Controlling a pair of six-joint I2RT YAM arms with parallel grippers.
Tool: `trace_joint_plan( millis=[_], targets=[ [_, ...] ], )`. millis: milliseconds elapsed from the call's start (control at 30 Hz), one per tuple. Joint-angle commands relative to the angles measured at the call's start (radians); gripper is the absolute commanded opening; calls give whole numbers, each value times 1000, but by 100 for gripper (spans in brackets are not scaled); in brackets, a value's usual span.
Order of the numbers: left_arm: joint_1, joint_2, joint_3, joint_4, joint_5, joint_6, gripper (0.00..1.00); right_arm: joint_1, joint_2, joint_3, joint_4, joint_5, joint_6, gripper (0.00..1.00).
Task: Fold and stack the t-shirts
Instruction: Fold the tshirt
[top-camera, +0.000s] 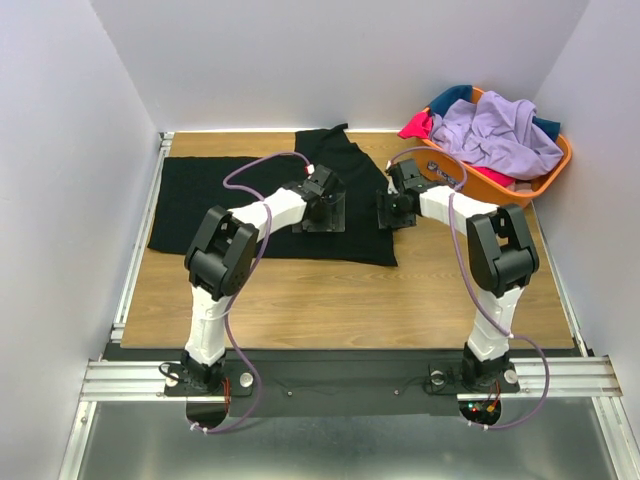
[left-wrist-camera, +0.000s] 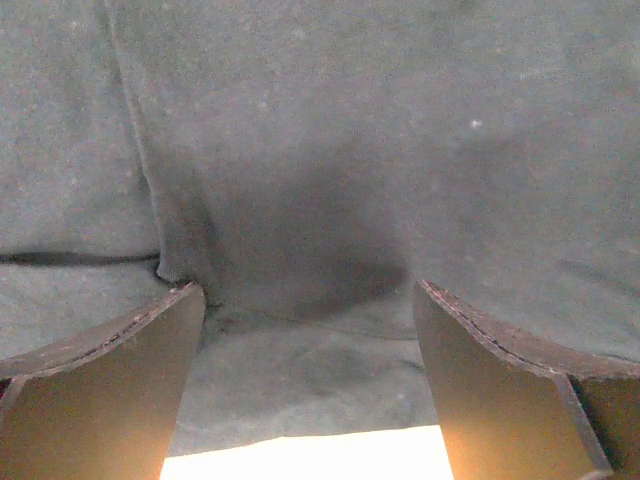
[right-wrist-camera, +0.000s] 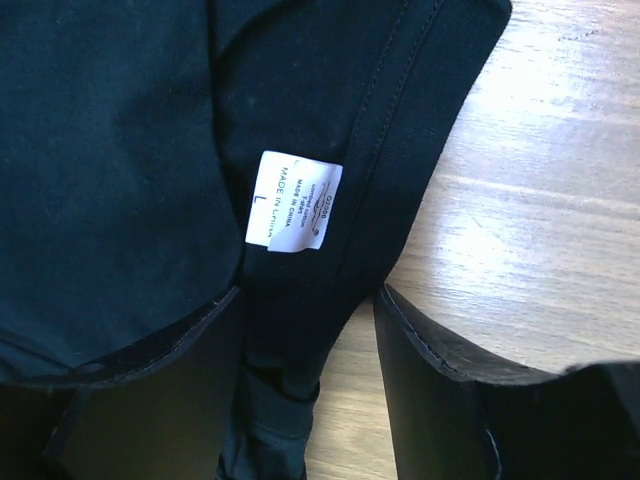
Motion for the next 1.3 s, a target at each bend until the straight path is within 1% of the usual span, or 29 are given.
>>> trace_joint_plan(
  millis=[0, 33, 167, 200, 233, 267, 367, 400, 567, 733, 767, 833, 867, 933, 967, 1000, 1067, 1100, 1167, 1200, 1267],
  targets=[
    [14, -4, -35, -30, 0, 11, 97, 18, 19, 2, 6, 45, 4, 60],
    [15, -3, -58, -33, -23, 13, 97, 20, 22, -5, 6, 41, 6, 59],
    [32, -10, -120, -36, -77, 5, 97, 32, 24, 1, 3, 41, 12, 45],
    [38, -17, -132, -34, -86, 2, 97, 33, 19, 7, -4, 54, 20, 37],
    [43, -23, -153, -30, -99, -3, 97, 32, 14, 19, -11, 65, 23, 31],
    [45, -33, -164, -28, -103, -4, 97, 32, 10, 25, -20, 79, 24, 18],
    [55, -40, -190, -27, -117, -12, 97, 32, -30, 42, -51, 145, 30, 3],
    [60, -42, -204, -21, -117, -13, 97, 32, -42, 47, -75, 182, 30, 2],
    [74, -43, -235, -15, -129, -23, 97, 26, -137, 32, -143, 292, 26, 4],
    [83, -40, -249, -11, -142, -19, 97, -17, -223, -28, -186, 346, 21, 14],
    [83, -42, -250, -11, -143, -21, 97, -34, -245, -34, -194, 354, 20, 19],
    [83, -43, -250, -7, -137, -19, 97, -42, -257, -47, -195, 348, 6, 23],
    [83, -45, -250, -5, -135, -21, 97, -42, -259, -48, -195, 340, 0, 30],
    [83, -45, -237, -5, -128, -19, 97, -42, -250, -50, -205, 308, 0, 40],
    [83, -42, -233, -5, -123, -21, 97, -42, -245, -51, -205, 297, 4, 51],
    [83, -43, -227, -5, -120, -21, 97, -43, -240, -53, -205, 273, 15, 55],
    [83, -45, -220, -5, -114, -21, 97, -42, -234, -50, -205, 233, 21, 59],
    [81, -48, -218, -5, -112, -21, 97, -42, -231, -44, -203, 188, 20, 61],
    [81, -51, -212, -7, -112, -21, 97, -42, -214, -33, -203, 130, 3, 61],
    [81, -51, -210, -7, -112, -21, 97, -42, -210, -24, -201, 66, -12, 61],
    [81, -50, -201, -11, -111, -19, 97, -42, -197, -22, -195, 16, -22, 61]
  ],
)
